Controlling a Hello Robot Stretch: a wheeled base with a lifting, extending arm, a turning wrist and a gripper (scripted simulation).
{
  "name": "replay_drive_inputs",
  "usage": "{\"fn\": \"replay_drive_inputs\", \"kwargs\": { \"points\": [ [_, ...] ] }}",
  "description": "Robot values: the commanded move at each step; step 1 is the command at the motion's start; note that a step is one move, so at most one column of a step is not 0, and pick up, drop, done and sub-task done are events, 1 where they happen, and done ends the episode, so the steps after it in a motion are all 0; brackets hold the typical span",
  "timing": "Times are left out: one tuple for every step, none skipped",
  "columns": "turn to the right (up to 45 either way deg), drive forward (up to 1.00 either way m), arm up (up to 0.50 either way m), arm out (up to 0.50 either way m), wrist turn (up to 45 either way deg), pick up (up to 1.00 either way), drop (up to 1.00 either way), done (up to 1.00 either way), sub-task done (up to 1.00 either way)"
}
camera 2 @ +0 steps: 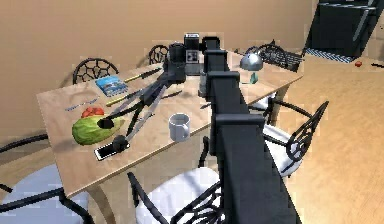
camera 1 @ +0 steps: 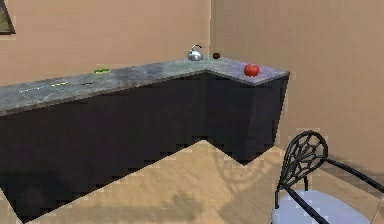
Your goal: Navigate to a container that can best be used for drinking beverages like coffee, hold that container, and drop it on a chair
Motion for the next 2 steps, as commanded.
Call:
{"fn": "replay_drive_inputs", "kwargs": {
  "points": [
    [0.0,0.00,0.00,0.00,45.0,0.00,0.00,0.00,0.00],
    [0.0,0.00,0.00,0.00,45.0,0.00,0.00,0.00,0.00]
  ]
}}
